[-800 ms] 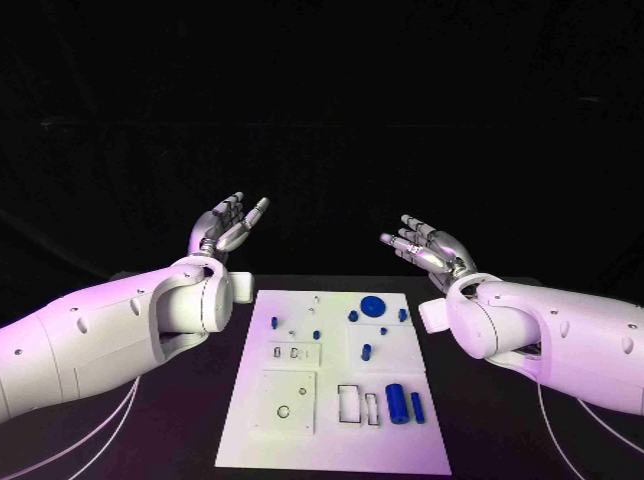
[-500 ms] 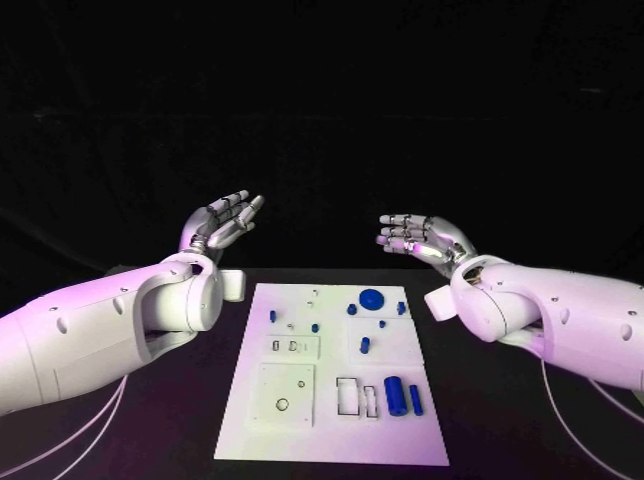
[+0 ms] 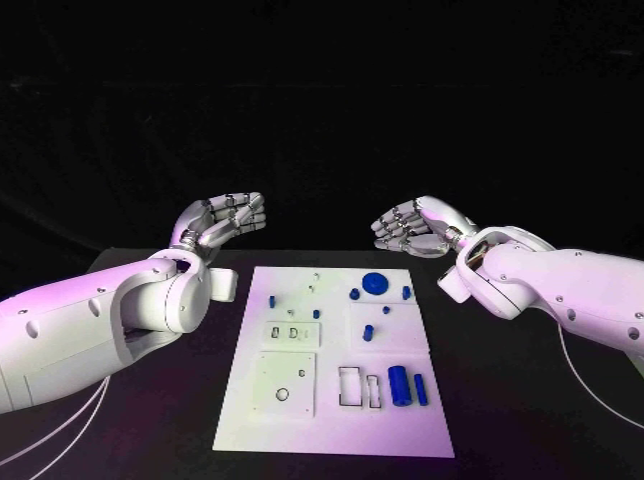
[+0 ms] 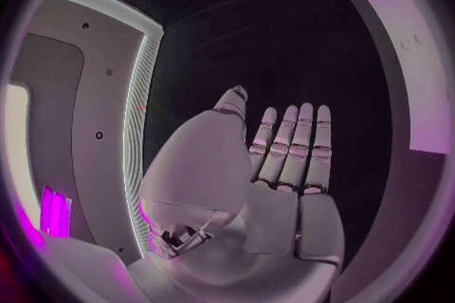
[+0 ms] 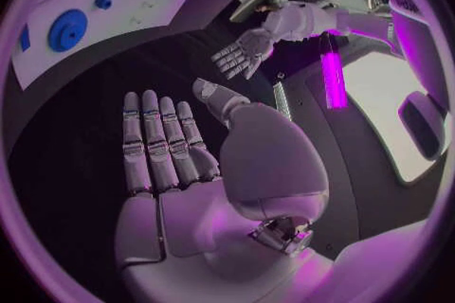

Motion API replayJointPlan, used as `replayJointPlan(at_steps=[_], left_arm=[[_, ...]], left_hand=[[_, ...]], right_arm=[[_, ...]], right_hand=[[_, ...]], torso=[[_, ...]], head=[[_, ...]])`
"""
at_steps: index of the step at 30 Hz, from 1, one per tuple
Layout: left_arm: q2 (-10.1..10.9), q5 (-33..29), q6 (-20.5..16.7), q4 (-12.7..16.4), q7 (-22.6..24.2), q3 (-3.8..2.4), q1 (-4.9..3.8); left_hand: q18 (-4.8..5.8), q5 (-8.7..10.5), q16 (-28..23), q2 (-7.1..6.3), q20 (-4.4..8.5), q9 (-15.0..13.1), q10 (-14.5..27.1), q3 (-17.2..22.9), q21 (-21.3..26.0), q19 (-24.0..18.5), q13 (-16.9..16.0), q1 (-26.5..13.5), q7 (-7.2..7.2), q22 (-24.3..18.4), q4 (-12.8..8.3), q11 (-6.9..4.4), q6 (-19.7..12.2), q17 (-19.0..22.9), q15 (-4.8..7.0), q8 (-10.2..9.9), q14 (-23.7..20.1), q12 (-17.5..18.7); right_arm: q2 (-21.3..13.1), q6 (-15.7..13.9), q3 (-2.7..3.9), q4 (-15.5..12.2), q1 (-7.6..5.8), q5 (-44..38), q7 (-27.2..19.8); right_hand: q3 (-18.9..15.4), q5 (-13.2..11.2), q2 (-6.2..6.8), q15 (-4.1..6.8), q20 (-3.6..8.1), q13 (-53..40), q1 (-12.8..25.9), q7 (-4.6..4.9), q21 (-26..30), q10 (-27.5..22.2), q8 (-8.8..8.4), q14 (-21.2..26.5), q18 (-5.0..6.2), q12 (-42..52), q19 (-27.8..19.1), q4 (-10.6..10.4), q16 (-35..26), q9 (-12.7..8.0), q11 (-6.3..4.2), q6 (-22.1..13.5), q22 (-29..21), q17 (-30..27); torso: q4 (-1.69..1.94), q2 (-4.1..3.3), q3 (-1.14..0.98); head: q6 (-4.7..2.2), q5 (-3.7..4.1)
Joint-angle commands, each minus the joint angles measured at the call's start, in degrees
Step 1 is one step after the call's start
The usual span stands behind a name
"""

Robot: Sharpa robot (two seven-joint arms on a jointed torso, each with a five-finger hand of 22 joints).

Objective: Assemble the parts on the task board

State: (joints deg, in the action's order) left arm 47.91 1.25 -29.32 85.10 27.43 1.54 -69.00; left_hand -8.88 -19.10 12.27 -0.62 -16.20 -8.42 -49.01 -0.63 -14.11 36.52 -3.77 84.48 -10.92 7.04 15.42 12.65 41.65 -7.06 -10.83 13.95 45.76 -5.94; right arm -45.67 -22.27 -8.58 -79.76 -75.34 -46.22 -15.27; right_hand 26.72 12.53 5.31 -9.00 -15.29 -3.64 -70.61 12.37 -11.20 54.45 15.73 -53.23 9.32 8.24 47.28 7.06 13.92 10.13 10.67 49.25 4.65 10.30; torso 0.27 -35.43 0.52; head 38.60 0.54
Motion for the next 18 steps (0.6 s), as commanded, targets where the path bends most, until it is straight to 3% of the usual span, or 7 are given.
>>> replayJointPlan(at_steps=[1, 6, 9, 12, 13, 15, 18], left_arm=[[0.9, 1.7, 3.1, 2.1, 0.2, -0.14, -0.22], [2.2, 1.8, 4.9, 4.9, 0.6, -0.22, -0.33], [2.8, 2.1, 5.9, 6.4, 0.7, -0.28, -0.42], [3.3, 2.0, 6.3, 7.8, 0.6, -0.3, -0.57], [3.5, 1.8, 6.3, 8.4, 0.6, -0.31, -0.61], [3.8, 1.4, 6.3, 9.5, 0.7, -0.31, -0.67], [3.9, 1.0, 6.4, 10.4, 0.8, -0.32, -0.71]], left_hand=[[-1.71, 0.03, 2.2, -0.62, 0.54, -1.0, -8.2, -0.5, -1.6, 3.8, -0.4, 2.6, -1.65, -0.2, -0.1, -1.93, 4.7, -1.3, 1.77, 2.0, 6.6, -0.8], [-1.74, 0.0, 2.5, -0.72, 1.06, -1.1, -10.2, -0.2, -2.2, 5.5, -0.3, 3.5, -0.94, -0.4, 0.6, -2.58, 6.3, -1.9, 2.35, 2.3, 8.0, -0.5], [-1.74, 0.02, 2.9, -0.77, 1.37, -1.1, -10.7, 0.0, -2.5, 6.5, -0.2, 3.9, -0.82, -0.4, 0.9, -2.76, 6.6, -2.3, 2.66, 2.2, 9.1, -0.1], [-1.74, 0.04, 2.9, -0.82, 1.42, -1.0, -10.7, 0.0, -2.5, 6.7, -0.2, 3.9, -0.86, -0.5, 1.0, -2.76, 6.5, -2.4, 2.72, 2.1, 9.3, 0.1], [-1.7, 0.02, 2.9, -0.9, 1.46, -1.0, -10.5, -0.1, -2.5, 6.8, -0.1, 3.7, -0.98, -0.5, 1.0, -2.66, 6.3, -2.4, 2.7, 1.9, 9.4, 0.4], [-1.6, 0.01, 2.4, -0.97, 1.38, -0.8, -9.9, -0.1, -2.4, 6.9, 0.0, 3.7, -1.21, -0.7, 1.0, -2.37, 5.9, -2.5, 2.46, 1.5, 8.8, 1.2], [-1.55, 0.02, 1.9, -0.9, 1.24, -0.7, -9.4, -0.1, -2.3, 6.8, 0.0, 3.7, -1.39, -0.9, 1.0, -2.16, 5.8, -2.5, 2.21, 1.2, 8.1, 1.8]], right_arm=[[0.0, 3.5, 0.0, 0.0, -0.52, -16.1, 8.6], [0.4, 5.8, 0.0, 0.5, -1.2, -25.6, 13.1], [0.7, 5.7, 0.0, 0.5, -1.36, -29.8, 13.4], [0.9, 5.1, 0.0, 0.3, -1.43, -32.9, 13.6], [1.1, 5.1, 0.0, 0.2, -1.45, -34.0, 13.9], [1.3, 6.2, 0.0, 0.1, -1.47, -36.2, 15.8], [1.9, 8.1, 0.0, 0.3, -1.49, -38.8, 19.2]], right_hand=[[1.7, 0.7, 1.84, 1.46, 0.8, -0.3, -0.3, -0.6, 0.9, 6.0, 0.76, -5.4, 1.31, -1.6, 3.7, 0.4, 0.7, 0.8, -1.36, 4.3, -0.6, 1.8], [1.6, 1.4, 4.45, 3.03, 2.29, -0.9, 0.1, -1.51, 0.1, 9.0, 1.22, -9.7, 1.28, -1.9, 7.7, 0.5, 2.4, 2.1, -2.42, 5.9, -0.3, 4.6], [1.4, 2.3, 5.31, 6.08, 5.38, -2.0, 0.1, -2.72, -3.6, 13.2, 1.52, -17.4, 1.27, -0.8, 15.3, 0.3, 6.7, 3.3, -4.29, 6.4, 1.3, 8.7], [1.3, 4.6, 5.19, 7.28, 7.17, -2.5, -0.2, -3.19, -6.1, 14.4, 1.5, -21.5, 1.17, -0.7, 19.2, 0.2, 8.8, 4.0, -5.03, 6.7, 2.5, 11.1], [0.9, 4.6, 5.26, 7.83, 8.3, -2.5, -0.4, -3.28, -7.7, 14.4, 1.37, -24.0, 1.14, -1.1, 21.2, 0.2, 10.4, 4.3, -5.24, 6.7, 3.4, 12.7], [0.5, 4.3, 5.47, 8.12, 8.89, -2.5, -0.3, -3.34, -9.0, 14.2, 1.18, -25.8, 1.12, -1.5, 22.6, 0.1, 11.6, 4.5, -5.34, 6.7, 4.2, 14.0], [-0.7, 1.0, 6.1, 8.85, 9.78, -3.0, 1.4, -3.58, -12.7, 14.4, 0.24, -30.4, 1.12, -2.1, 26.5, -1.4, 17.0, 4.9, -5.68, 5.9, 6.3, 18.8]], torso=[[0.23, -1.41, -0.01], [0.63, -2.52, 0.15], [1.06, -3.06, 0.23], [1.25, -3.65, 0.34], [1.31, -3.85, 0.37], [1.5, -4.4, 0.47], [1.68, -4.99, 0.65]], head=[[-0.1, 0.22], [-0.12, 0.33], [-0.32, 0.66], [-0.36, 0.94], [-0.35, 1.01], [-0.66, 1.4], [-0.67, 1.77]])
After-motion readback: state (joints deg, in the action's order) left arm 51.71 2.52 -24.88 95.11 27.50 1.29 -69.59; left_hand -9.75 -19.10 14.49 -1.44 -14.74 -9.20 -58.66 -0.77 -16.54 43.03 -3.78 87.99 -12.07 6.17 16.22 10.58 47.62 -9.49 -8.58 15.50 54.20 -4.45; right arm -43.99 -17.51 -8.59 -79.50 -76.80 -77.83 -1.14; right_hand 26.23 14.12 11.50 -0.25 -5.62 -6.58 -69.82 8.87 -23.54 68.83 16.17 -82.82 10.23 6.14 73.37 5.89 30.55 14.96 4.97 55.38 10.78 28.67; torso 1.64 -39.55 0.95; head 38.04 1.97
